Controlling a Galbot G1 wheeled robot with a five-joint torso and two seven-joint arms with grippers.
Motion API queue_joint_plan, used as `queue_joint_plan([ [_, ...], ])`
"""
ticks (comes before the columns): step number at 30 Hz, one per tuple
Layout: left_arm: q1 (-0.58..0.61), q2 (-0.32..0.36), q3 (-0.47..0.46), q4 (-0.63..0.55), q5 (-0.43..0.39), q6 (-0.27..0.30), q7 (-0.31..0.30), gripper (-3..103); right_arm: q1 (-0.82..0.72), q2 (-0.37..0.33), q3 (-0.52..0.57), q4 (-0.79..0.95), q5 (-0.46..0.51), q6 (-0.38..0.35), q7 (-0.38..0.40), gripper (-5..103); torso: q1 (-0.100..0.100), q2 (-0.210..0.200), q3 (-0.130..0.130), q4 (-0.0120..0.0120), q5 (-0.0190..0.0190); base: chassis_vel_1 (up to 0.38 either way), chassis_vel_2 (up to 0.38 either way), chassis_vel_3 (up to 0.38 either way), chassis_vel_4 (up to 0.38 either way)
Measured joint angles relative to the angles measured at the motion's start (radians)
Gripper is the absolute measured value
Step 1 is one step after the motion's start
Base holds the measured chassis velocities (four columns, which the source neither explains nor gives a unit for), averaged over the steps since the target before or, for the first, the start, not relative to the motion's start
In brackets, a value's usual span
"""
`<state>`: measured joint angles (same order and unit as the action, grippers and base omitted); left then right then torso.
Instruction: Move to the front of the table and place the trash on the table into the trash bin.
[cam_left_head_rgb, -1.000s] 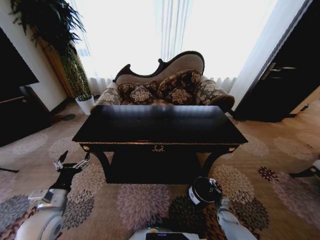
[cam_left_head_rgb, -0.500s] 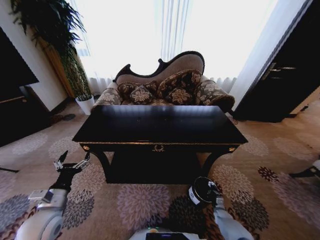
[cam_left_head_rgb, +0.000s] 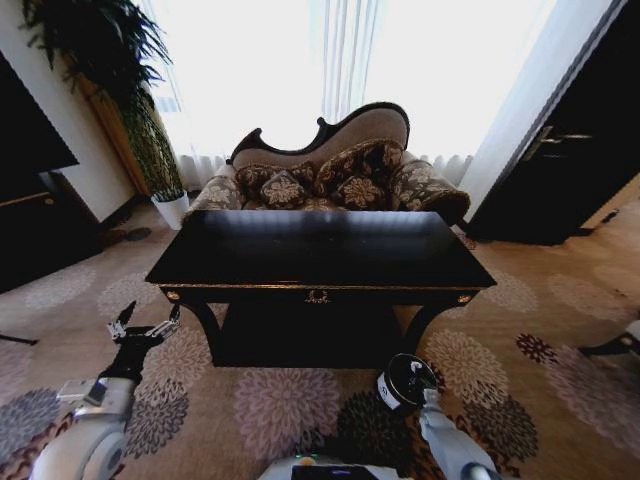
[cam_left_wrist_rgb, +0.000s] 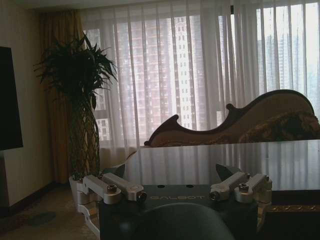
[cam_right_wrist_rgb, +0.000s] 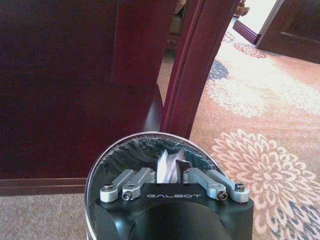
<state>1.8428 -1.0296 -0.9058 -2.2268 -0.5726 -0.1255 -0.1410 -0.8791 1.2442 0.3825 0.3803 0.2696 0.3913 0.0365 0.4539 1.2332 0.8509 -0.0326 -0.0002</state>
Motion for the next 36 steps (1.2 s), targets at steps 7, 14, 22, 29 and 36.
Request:
queue_joint_plan([
  [7, 0.0, 0.0, 0.0, 0.0, 0.0, 0.0, 0.0, 100, 0.0, 0.004, 0.0, 0.009, 0.004, -0.008, 0.003, 45, 0.0, 0.0, 0.0, 0.0001, 0.0, 0.0, 0.0, 0.0, 0.0],
  [14, 0.0, 0.0, 0.0, 0.0, 0.0, 0.0, 0.0, 100, -0.02, 0.006, 0.002, 0.028, 0.006, -0.009, 0.004, 73, 0.0, 0.0, 0.0, 0.0001, 0.0, 0.0, 0.0, 0.0, 0.0],
  [22, 0.0, 0.0, 0.0, 0.0, 0.0, 0.0, 0.0, 100, -0.083, 0.008, 0.003, 0.123, 0.012, 0.004, 0.001, 97, 0.0, 0.0, 0.0, 0.0001, -0.0003, 0.0, 0.0, 0.0, 0.0],
  [29, 0.0, 0.0, 0.0, 0.0, 0.0, 0.0, 0.0, 100, -0.188, 0.022, 0.007, 0.262, -0.03, 0.149, 0.01, 100, 0.0, 0.0, 0.0, 0.0003, -0.0001, 0.0, 0.0, 0.0, 0.0],
  [36, 0.0, 0.0, 0.0, 0.0, 0.0, 0.0, 0.0, 100, -0.339, 0.002, 0.026, 0.385, 0.019, 0.241, -0.016, 100, 0.0, 0.0, 0.0, -0.0001, 0.0002, 0.0, 0.0, 0.0, 0.0],
])
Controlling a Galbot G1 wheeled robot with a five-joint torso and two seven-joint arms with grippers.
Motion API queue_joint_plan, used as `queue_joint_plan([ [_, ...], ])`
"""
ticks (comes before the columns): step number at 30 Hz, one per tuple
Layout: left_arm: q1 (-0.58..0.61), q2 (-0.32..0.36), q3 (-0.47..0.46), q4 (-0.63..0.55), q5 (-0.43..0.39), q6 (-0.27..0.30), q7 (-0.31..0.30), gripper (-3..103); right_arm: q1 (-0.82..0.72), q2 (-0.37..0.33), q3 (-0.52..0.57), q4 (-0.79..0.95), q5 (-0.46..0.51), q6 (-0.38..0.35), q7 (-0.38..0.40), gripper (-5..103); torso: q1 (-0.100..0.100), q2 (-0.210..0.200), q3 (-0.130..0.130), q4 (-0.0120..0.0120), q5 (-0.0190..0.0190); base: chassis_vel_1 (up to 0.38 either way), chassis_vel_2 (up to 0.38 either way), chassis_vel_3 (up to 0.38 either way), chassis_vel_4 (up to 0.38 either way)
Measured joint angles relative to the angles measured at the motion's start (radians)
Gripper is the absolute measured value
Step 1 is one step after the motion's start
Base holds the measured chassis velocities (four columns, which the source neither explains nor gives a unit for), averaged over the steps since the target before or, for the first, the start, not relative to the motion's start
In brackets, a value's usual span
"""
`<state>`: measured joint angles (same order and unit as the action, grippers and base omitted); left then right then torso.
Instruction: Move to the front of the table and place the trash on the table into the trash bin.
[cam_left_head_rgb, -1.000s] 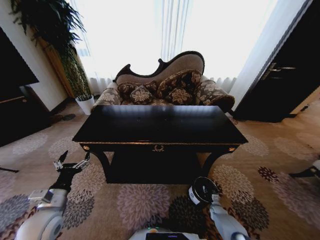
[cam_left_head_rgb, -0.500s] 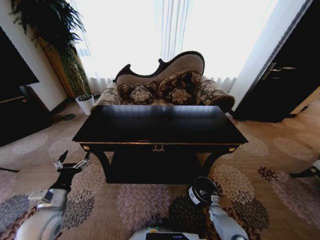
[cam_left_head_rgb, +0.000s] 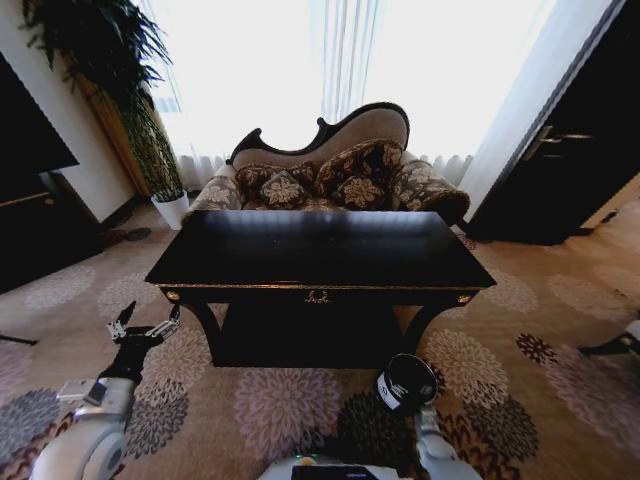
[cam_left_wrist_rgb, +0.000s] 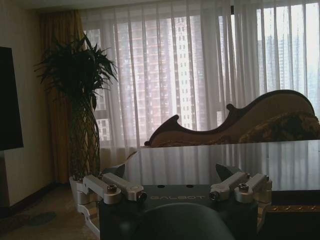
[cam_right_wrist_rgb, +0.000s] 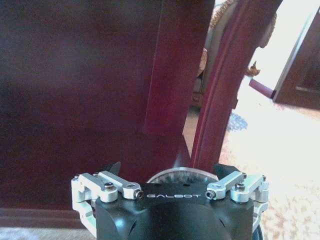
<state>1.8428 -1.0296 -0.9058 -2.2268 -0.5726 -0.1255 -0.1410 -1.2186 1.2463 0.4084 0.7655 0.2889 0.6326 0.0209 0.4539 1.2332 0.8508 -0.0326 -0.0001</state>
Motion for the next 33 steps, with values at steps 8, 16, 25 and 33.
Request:
queue_joint_plan([
  [8, 0.0, 0.0, 0.0, 0.0, 0.0, 0.0, 0.0, 100, -0.181, 0.011, 0.042, 0.254, 0.105, 0.007, -0.011, 100, 0.0, 0.0, 0.0, 0.0001, 0.0, 0.0, 0.0, 0.0, 0.0],
  [16, 0.0, 0.0, 0.0, 0.0, 0.0, 0.0, 0.0, 100, -0.373, 0.037, 0.151, 0.59, 0.186, 0.007, -0.07, 100, 0.0, 0.0, 0.0, 0.0002, -0.0003, 0.0, 0.0, 0.0, 0.0],
  [25, 0.0, 0.0, 0.0, 0.0, 0.0, 0.0, 0.0, 100, -0.513, 0.063, 0.285, 0.844, 0.215, -0.015, -0.107, 100, 0.0, 0.0, 0.0, 0.0001, -0.0001, 0.0, 0.0, 0.0, 0.0],
  [33, 0.0, 0.0, 0.0, 0.0, 0.0, 0.0, 0.0, 100, -0.548, 0.01, 0.393, 1.084, 0.335, -0.201, -0.111, 100, 0.0, 0.0, 0.0, 0.0001, -0.0002, 0.0, 0.0, 0.0, 0.0],
])
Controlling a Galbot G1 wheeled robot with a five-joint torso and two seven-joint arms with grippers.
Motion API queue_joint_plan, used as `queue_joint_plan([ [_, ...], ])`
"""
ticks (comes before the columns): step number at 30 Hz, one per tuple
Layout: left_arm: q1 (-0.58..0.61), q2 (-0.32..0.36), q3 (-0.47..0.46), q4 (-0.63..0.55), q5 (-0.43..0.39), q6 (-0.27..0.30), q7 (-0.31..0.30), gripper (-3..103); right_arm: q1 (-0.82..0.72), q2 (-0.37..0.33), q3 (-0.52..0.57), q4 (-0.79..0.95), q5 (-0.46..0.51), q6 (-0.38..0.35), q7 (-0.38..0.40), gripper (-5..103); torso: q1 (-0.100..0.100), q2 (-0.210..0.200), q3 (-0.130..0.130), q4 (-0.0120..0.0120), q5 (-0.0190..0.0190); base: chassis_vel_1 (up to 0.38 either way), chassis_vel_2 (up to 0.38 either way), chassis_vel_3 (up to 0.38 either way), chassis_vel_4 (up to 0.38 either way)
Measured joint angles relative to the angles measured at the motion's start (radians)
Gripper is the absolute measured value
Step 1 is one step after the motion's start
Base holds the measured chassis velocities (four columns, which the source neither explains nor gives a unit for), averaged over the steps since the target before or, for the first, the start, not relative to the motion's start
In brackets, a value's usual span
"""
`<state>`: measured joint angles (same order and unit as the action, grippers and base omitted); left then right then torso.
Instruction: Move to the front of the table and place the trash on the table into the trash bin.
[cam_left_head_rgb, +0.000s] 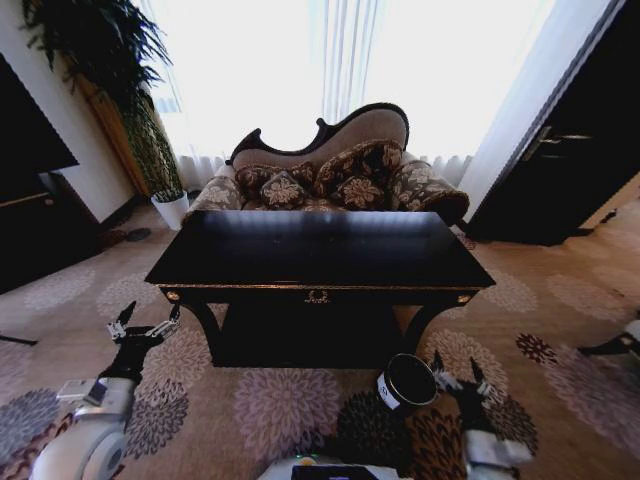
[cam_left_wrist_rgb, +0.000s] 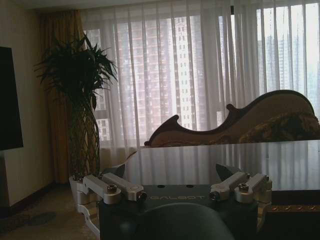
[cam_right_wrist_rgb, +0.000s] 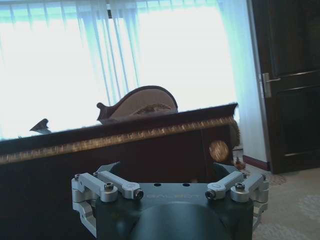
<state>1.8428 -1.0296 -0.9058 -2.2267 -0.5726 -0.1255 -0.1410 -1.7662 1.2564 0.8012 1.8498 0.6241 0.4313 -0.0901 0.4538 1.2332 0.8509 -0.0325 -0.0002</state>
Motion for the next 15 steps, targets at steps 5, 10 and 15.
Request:
queue_joint_plan([
  [5, 0.0, 0.0, 0.0, 0.0, 0.0, 0.0, 0.0, 100, 0.023, -0.056, 0.021, 0.057, 0.015, -0.069, 0.008, 100, 0.0, 0.0, 0.0, 0.0001, 0.0001, 0.0, 0.0, 0.0, 0.0],
  [10, 0.0, 0.0, 0.0, 0.0, 0.0, 0.0, 0.0, 100, 0.076, -0.129, 0.028, 0.109, 0.042, -0.14, 0.038, 100, 0.0, 0.0, 0.0, 0.0001, 0.0002, 0.0, 0.0, 0.0, 0.0],
  [15, 0.0, 0.0, 0.0, 0.0, 0.0, 0.0, 0.0, 100, 0.132, -0.194, 0.031, 0.143, 0.064, -0.194, 0.088, 100, 0.0, 0.0, 0.0, 0.0001, 0.0, 0.0, 0.0, 0.0, 0.0],
])
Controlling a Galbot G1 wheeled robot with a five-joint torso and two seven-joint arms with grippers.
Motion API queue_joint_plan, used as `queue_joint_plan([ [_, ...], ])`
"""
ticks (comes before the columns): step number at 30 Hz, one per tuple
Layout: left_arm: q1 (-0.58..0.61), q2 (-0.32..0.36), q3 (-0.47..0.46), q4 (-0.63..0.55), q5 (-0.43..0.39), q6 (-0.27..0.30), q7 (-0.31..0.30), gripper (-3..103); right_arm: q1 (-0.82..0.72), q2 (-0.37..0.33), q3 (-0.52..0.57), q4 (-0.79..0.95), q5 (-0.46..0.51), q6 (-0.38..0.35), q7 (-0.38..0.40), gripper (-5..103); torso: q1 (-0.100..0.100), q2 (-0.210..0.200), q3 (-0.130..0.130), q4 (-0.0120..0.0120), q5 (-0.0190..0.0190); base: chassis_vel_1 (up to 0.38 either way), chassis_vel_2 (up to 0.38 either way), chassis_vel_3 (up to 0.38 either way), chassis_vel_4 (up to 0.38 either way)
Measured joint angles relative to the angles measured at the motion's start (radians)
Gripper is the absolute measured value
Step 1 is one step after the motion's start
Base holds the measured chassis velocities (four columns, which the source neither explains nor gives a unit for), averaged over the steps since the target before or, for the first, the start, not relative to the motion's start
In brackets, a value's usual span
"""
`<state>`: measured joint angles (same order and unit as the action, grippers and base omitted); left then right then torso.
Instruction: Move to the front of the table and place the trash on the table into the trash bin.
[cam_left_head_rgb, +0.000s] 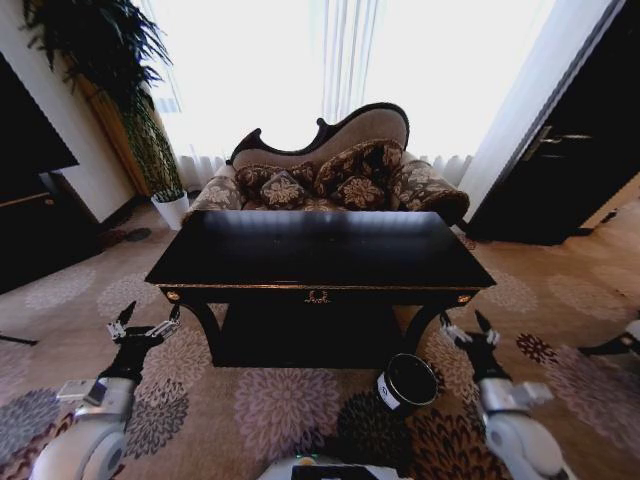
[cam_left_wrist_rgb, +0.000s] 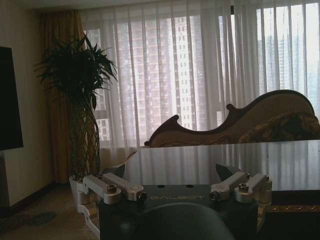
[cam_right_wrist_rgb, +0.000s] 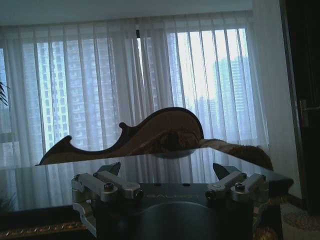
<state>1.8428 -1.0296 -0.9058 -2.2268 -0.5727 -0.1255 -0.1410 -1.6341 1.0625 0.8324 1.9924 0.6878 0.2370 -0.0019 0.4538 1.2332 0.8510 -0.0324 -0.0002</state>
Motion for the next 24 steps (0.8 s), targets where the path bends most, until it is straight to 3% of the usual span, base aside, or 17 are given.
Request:
queue_joint_plan([
  [4, 0.0, 0.0, 0.0, 0.0, 0.0, 0.0, 0.0, 100, 0.041, -0.051, 0.005, 0.004, -0.021, -0.031, 0.032, 100, 0.0, 0.0, 0.0, 0.0, 0.0001, 0.0, 0.0, 0.0, 0.0],
  [9, 0.0, 0.0, 0.0, 0.0, 0.0, 0.0, 0.0, 100, 0.038, -0.057, 0.011, 0.002, -0.033, -0.04, 0.035, 100, 0.0, 0.0, 0.0, 0.0001, 0.0, 0.0, 0.0, 0.0, 0.0],
  [16, 0.0, 0.0, 0.0, 0.0, 0.0, 0.0, 0.0, 100, 0.007, -0.015, 0.022, -0.03, -0.072, 0.019, 0.022, 100, 0.0, 0.0, 0.0, 0.0, 0.0001, 0.0, 0.0, 0.0, 0.0],
  [24, 0.0, 0.0, 0.0, 0.0, 0.0, 0.0, 0.0, 100, -0.08, 0.052, 0.077, -0.031, -0.049, 0.09, -0.017, 100, 0.0, 0.0, 0.0, -0.0002, -0.0001, 0.0, 0.0, 0.0, 0.0],
])
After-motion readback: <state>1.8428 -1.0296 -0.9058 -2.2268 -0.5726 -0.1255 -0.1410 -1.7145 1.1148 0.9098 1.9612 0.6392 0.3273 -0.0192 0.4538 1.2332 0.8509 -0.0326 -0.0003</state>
